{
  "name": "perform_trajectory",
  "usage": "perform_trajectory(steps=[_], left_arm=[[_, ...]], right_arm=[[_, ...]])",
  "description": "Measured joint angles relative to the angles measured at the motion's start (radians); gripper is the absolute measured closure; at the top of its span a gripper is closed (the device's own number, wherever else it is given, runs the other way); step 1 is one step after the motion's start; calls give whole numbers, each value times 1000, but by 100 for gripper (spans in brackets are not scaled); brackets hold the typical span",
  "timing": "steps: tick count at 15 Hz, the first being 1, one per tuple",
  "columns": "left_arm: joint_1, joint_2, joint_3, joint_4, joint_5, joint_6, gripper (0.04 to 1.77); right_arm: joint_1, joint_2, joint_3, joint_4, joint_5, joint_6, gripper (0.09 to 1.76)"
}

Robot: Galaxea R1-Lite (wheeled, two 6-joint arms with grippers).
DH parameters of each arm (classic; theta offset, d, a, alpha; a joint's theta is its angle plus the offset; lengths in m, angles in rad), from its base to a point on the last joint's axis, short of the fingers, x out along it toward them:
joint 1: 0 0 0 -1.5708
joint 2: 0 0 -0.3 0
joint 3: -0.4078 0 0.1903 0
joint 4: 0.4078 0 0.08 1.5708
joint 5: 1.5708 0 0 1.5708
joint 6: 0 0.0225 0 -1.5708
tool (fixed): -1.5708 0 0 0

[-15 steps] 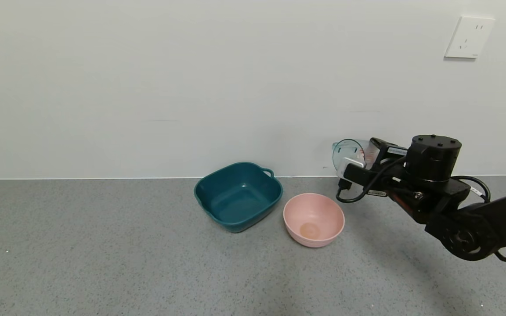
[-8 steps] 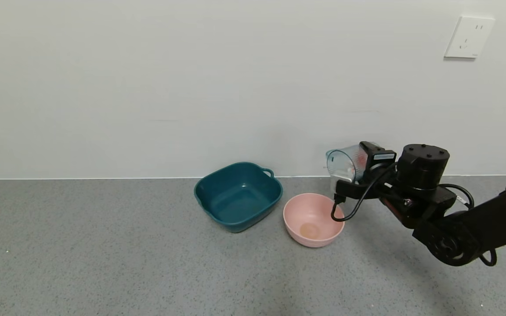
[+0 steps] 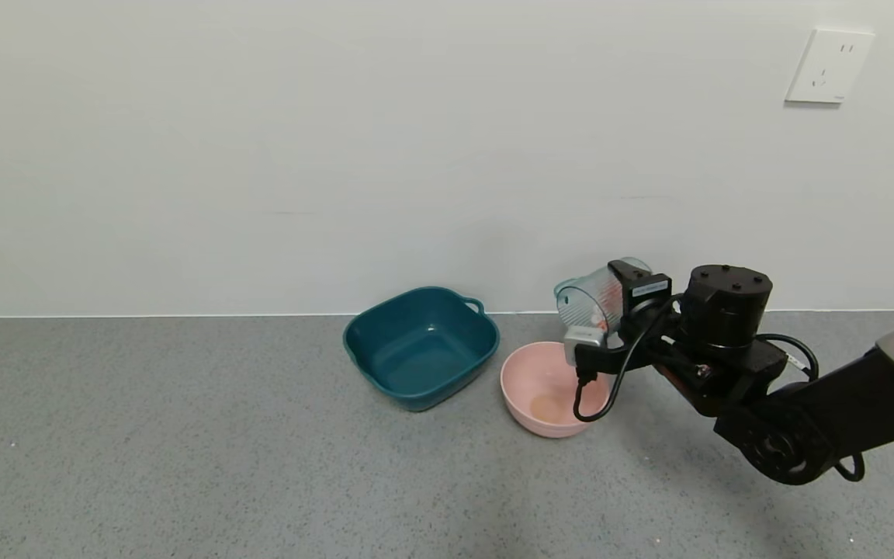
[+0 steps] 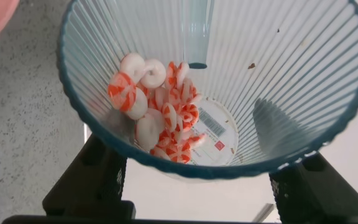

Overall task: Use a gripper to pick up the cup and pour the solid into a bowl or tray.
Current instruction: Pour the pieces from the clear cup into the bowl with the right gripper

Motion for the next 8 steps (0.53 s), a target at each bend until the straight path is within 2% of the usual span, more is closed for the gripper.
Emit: perform_trajectory(steps=[8], left_arm=[[0,0,0,0,0,0,9]], right_arm=[[1,-17,45,1,41,-186,54]])
